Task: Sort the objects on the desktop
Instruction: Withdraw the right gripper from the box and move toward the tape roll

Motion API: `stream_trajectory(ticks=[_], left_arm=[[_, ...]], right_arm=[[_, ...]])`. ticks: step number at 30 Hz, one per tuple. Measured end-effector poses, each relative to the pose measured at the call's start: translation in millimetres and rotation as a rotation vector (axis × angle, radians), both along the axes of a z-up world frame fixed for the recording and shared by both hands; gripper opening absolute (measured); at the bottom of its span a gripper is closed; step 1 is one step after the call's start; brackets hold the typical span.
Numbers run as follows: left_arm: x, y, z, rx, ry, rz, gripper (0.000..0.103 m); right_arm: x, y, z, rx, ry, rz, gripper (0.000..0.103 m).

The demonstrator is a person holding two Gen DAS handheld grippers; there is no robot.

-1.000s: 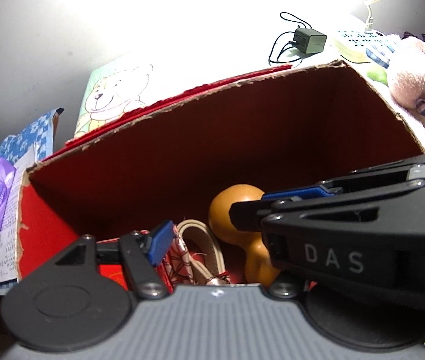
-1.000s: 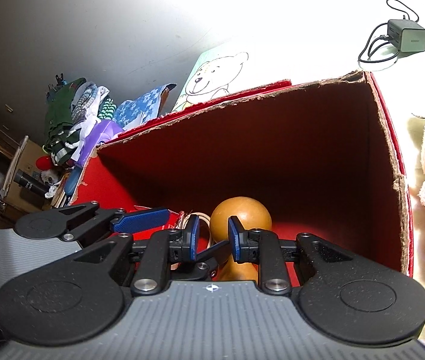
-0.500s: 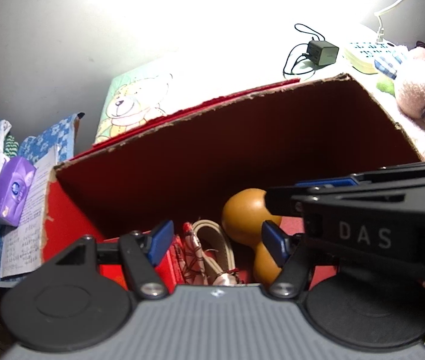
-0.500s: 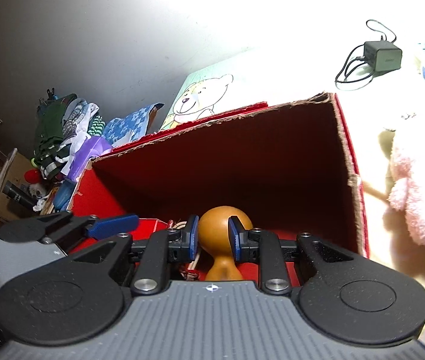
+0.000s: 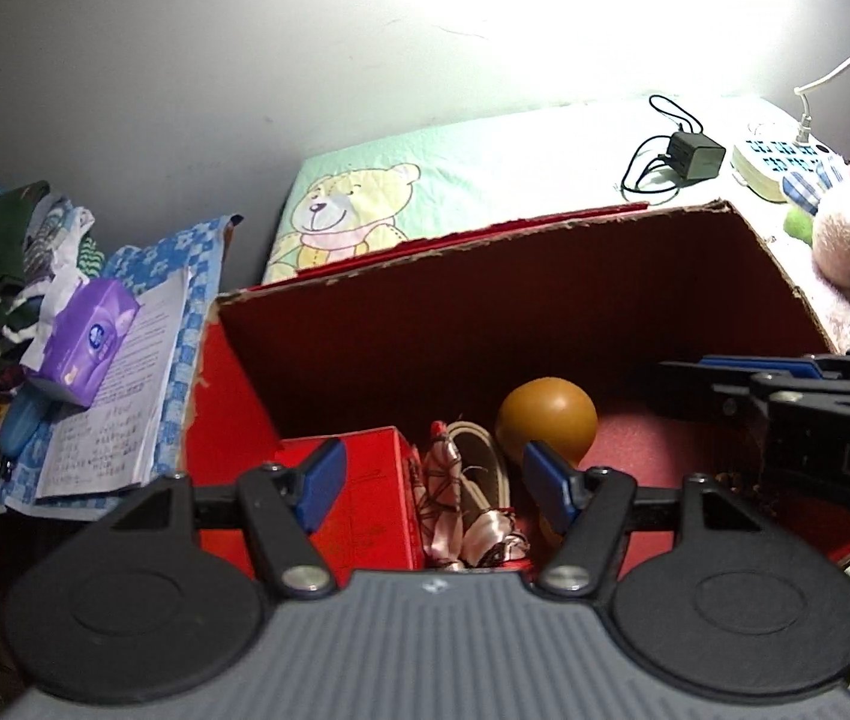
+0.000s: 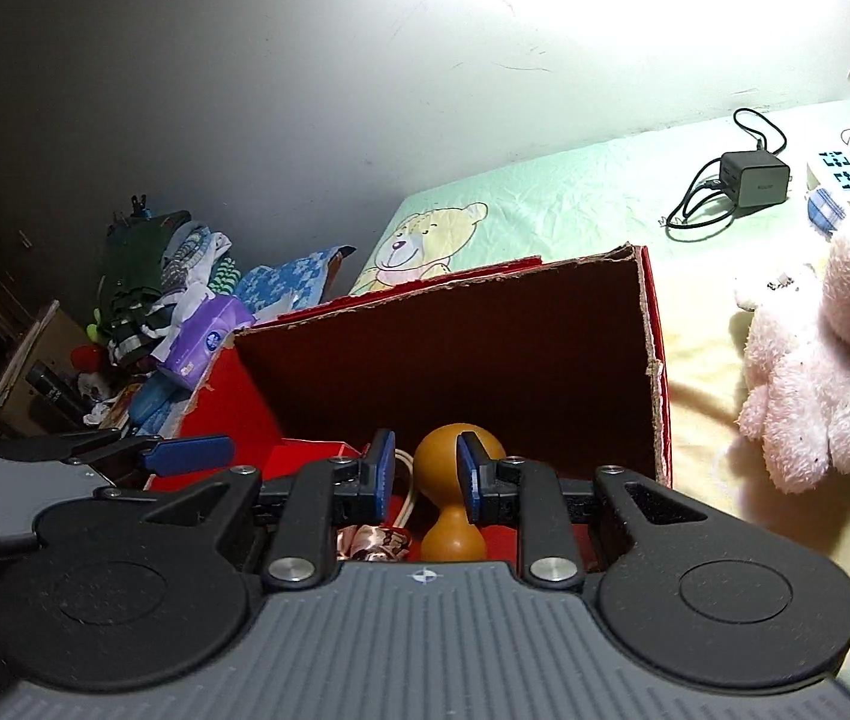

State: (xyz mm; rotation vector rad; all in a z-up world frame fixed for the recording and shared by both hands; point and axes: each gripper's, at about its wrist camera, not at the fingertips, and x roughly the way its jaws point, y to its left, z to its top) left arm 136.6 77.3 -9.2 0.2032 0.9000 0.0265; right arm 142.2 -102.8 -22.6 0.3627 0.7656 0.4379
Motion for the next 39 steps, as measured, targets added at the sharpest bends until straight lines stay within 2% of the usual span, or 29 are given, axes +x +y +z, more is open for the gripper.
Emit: stream_trajectory(ticks=[10,16,24,30,32,36,39], left_arm=[[-50.1,31.8,31.8,-0.024,-0.082,0.164,0.066],[-86.8,48.6,32.8,-0.032,-0.092,0.273,0.066],[-113.0,52.0,-3.2,-0.047,0.011,0.352,0.063],[-115.8,57.1,-43.9,-0.041,0.131,0.404,0.061],[-114.5,58.7,-53.5,-0.05,0.166,0.414,0.056],[-109.1,59.6,-66.5,-0.03,0.199,0.421,0.056],[-104.7,62.4,-74.8,-0.039,0.223,0.422,0.054]], right_arm=[[-37.6,-8.2,10.4,0.086,-0.067,0.174,0.024],[-60.4,5.7,4.0,0.088,-0.079,0.321,0.024],[-76.1,32.9,-22.4,0.003,-0.025,0.451,0.025],[-68.9,44.2,-37.1,-0.024,0.053,0.458,0.025],[-68.5,47.8,-39.6,-0.027,0.066,0.464,0.025],[-68.1,56.9,-44.9,-0.038,0.084,0.472,0.031],[-66.9,65.4,-50.0,-0.07,0.094,0.478,0.031]])
